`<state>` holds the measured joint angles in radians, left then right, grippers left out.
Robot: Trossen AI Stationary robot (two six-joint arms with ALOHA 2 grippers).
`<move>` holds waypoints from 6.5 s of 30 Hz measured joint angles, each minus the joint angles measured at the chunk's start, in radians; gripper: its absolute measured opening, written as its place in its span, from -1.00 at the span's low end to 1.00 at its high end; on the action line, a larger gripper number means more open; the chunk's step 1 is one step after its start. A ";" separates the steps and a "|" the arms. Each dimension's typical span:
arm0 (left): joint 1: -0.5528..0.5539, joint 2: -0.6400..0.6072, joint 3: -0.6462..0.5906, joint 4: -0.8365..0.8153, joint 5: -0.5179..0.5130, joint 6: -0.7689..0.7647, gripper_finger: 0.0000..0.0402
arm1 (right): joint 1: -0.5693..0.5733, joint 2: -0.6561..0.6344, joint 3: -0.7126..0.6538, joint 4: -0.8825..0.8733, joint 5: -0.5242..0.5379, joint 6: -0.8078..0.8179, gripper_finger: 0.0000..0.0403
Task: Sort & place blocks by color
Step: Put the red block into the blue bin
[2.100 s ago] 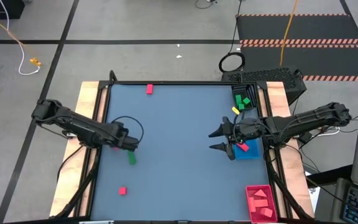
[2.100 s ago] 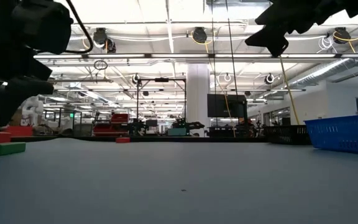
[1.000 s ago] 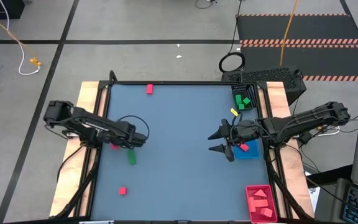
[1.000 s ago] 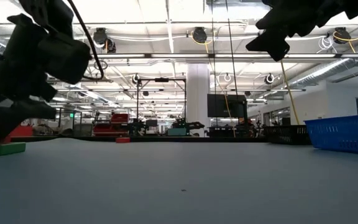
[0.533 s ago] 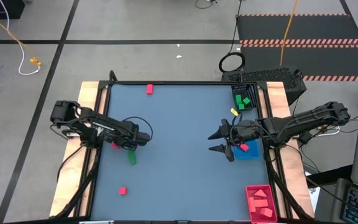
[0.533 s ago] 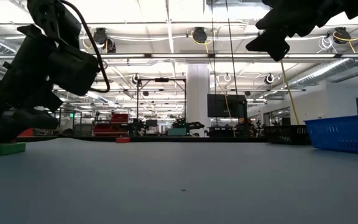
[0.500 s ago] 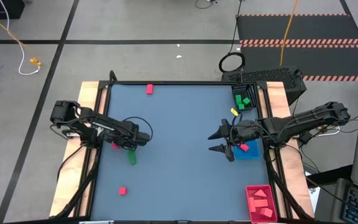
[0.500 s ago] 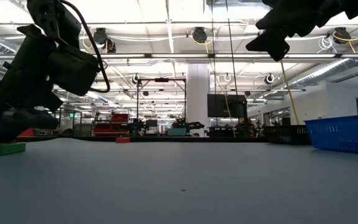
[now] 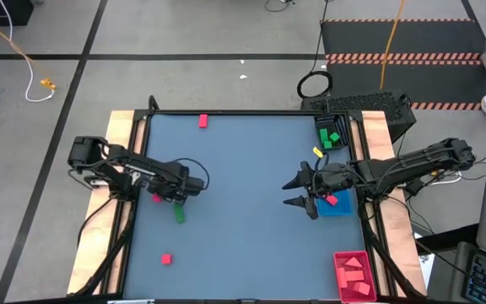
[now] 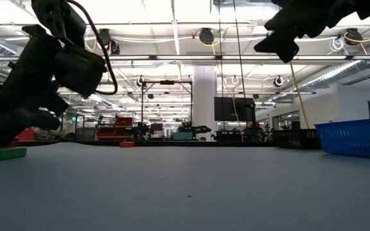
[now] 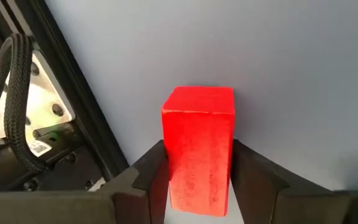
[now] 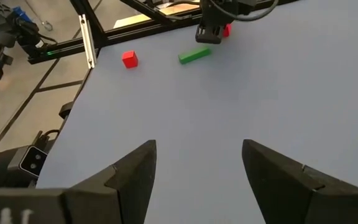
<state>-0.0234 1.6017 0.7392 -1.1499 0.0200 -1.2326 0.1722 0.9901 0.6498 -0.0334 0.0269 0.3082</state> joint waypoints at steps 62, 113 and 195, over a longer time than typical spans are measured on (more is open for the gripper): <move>-0.102 0.095 0.349 1.485 -0.125 1.017 -0.34 | 0.088 0.172 -0.363 1.164 0.186 -0.565 0.44; -0.153 0.184 0.349 1.637 -0.241 1.199 -0.32 | 0.044 0.409 -0.211 1.171 0.125 -0.366 -0.39; -0.187 0.014 0.349 1.209 -0.470 1.028 0.65 | 0.030 -0.406 -0.212 -0.501 0.367 0.421 0.40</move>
<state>-0.2104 1.6161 1.0885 0.0586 -0.4501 -0.2049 0.2024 0.5838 0.4377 -0.5347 0.3944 0.7295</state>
